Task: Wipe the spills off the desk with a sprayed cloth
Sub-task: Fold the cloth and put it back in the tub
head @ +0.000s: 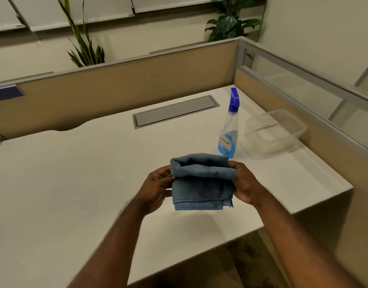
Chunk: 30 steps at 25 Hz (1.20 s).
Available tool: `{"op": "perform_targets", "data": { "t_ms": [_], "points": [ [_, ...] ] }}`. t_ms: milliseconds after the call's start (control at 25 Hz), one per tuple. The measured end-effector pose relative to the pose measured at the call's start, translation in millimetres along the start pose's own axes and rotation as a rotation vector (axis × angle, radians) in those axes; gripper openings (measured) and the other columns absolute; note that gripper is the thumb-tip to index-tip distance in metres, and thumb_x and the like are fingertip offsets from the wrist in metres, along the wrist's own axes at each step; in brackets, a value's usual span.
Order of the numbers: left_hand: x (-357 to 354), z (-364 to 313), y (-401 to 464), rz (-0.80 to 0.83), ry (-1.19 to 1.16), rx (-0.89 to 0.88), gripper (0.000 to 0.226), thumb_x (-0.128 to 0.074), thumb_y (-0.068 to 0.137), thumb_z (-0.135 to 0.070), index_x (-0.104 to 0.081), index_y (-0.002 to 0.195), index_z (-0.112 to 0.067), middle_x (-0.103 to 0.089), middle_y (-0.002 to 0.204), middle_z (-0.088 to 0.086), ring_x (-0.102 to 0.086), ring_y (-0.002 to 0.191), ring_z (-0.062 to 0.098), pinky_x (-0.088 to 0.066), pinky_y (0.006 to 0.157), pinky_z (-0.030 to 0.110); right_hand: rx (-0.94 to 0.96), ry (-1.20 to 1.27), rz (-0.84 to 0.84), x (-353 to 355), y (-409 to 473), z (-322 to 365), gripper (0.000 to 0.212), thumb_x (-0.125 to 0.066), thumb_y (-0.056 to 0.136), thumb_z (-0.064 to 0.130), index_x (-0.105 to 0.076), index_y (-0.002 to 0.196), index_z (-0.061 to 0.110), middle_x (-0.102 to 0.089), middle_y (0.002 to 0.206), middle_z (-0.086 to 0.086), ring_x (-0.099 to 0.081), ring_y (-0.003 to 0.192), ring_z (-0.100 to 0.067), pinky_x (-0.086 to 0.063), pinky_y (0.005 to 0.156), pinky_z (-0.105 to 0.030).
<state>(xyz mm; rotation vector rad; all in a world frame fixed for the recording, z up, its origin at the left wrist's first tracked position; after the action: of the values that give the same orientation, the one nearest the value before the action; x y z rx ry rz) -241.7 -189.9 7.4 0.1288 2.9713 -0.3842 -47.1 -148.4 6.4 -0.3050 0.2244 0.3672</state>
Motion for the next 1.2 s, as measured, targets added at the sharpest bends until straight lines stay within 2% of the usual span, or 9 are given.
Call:
{"op": "perform_targets", "data": {
  "t_ms": [160, 280, 320, 480, 600, 680, 960, 1080, 1200],
  "points": [
    [-37.8, 2.2, 26.0, -0.004, -0.114, 0.026, 0.033, -0.040, 0.094, -0.021, -0.072, 0.100, -0.011, -0.065, 0.125, 0.007, -0.060, 0.108, 0.032, -0.054, 0.081, 0.045, -0.025, 0.227, -0.006, 46.5, -3.7, 7.9, 0.056, -0.061, 0.073, 0.031, -0.064, 0.120, 0.000, -0.061, 0.132, -0.014, -0.055, 0.124, -0.027, -0.050, 0.099, -0.037],
    [-61.0, 2.6, 48.7, -0.031, 0.028, -0.003, 0.007, -0.075, 0.079, -0.019, -0.068, 0.078, -0.017, -0.062, 0.127, -0.003, -0.061, 0.112, 0.026, -0.054, 0.079, 0.038, 0.109, -0.091, -0.126, 81.5, -3.8, 18.6, 0.025, -0.073, 0.077, 0.024, -0.073, 0.096, 0.007, -0.062, 0.130, -0.003, -0.052, 0.127, -0.022, -0.044, 0.106, -0.044],
    [-67.6, 1.5, 54.6, -0.030, 0.081, -0.030, 0.018, -0.082, 0.072, -0.013, -0.065, 0.077, -0.017, -0.060, 0.129, -0.004, -0.063, 0.110, 0.026, -0.055, 0.075, 0.036, 0.146, -0.193, -0.152, 87.6, -4.8, 22.2, 0.020, -0.078, 0.075, 0.015, -0.071, 0.094, 0.013, -0.061, 0.129, -0.001, -0.054, 0.125, -0.021, -0.046, 0.104, -0.044],
    [-105.3, 2.2, 86.0, 0.014, 0.061, -0.101, 0.032, -0.082, 0.067, 0.001, -0.060, 0.086, -0.013, -0.060, 0.130, -0.002, -0.067, 0.103, 0.027, -0.057, 0.072, 0.034, 0.048, -0.149, -0.239, 134.7, -6.2, 9.6, 0.083, -0.089, 0.060, 0.009, -0.048, 0.130, 0.029, -0.061, 0.123, -0.009, -0.063, 0.113, -0.026, -0.055, 0.093, -0.043],
    [-133.5, 4.1, 104.9, 0.044, 0.012, -0.128, 0.034, -0.084, 0.066, 0.000, -0.062, 0.088, -0.015, -0.066, 0.122, -0.003, -0.066, 0.107, 0.027, -0.059, 0.080, 0.043, -0.109, -0.116, -0.157, 150.7, -11.4, -6.8, 0.070, -0.088, 0.061, 0.023, -0.058, 0.125, 0.021, -0.069, 0.119, -0.009, -0.065, 0.113, -0.027, -0.054, 0.094, -0.042],
    [-153.8, 3.6, 116.6, 0.056, 0.047, -0.155, 0.035, -0.086, 0.065, -0.006, -0.063, 0.086, -0.019, -0.068, 0.118, -0.007, -0.065, 0.109, 0.023, -0.058, 0.085, 0.044, -0.138, -0.093, -0.156, 167.0, -15.5, -4.9, 0.066, -0.085, 0.063, 0.020, -0.060, 0.123, 0.018, -0.070, 0.119, -0.010, -0.066, 0.111, -0.026, -0.053, 0.095, -0.045],
    [-220.1, -14.4, 149.2, 0.066, 0.297, -0.358, 0.037, -0.084, 0.069, -0.027, -0.050, 0.081, -0.024, -0.064, 0.106, -0.012, -0.063, 0.099, 0.015, -0.059, 0.072, 0.043, 0.038, -0.212, -0.460, 259.6, -9.5, 85.9, 0.055, -0.082, 0.063, -0.005, -0.061, 0.112, 0.008, -0.073, 0.103, -0.013, -0.069, 0.097, -0.033, -0.058, 0.076, -0.039],
    [-250.7, -36.6, 172.1, 0.080, 0.470, -0.489, 0.029, -0.077, 0.078, -0.029, -0.049, 0.089, -0.029, -0.058, 0.103, -0.008, -0.057, 0.095, 0.008, -0.053, 0.074, 0.025, 0.112, -0.389, -0.411, 278.0, 21.4, 140.8, 0.052, -0.082, 0.062, -0.006, -0.066, 0.106, 0.016, -0.072, 0.102, -0.008, -0.069, 0.093, -0.025, -0.059, 0.073, -0.035],
    [-282.8, -50.4, 194.2, 0.152, 0.619, -0.515, 0.033, -0.064, 0.090, -0.033, -0.052, 0.121, -0.031, -0.050, 0.124, -0.004, -0.047, 0.107, -0.004, -0.041, 0.084, 0.006, 0.152, -0.565, -0.305, 288.0, 66.0, 187.7, 0.049, -0.080, 0.066, -0.005, -0.069, 0.109, 0.017, -0.072, 0.106, -0.004, -0.069, 0.096, -0.020, -0.059, 0.075, -0.032]
  ]
}}
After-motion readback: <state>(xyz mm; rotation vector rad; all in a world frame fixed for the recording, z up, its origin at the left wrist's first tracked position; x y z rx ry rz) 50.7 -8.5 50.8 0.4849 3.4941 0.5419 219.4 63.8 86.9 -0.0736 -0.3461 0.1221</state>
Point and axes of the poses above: each hand's wrist, its own y-axis towards the middle knuckle, its own x-axis out of the back of the hand, z = x × y, the point moved 10 cm from there along y, towards the middle knuckle
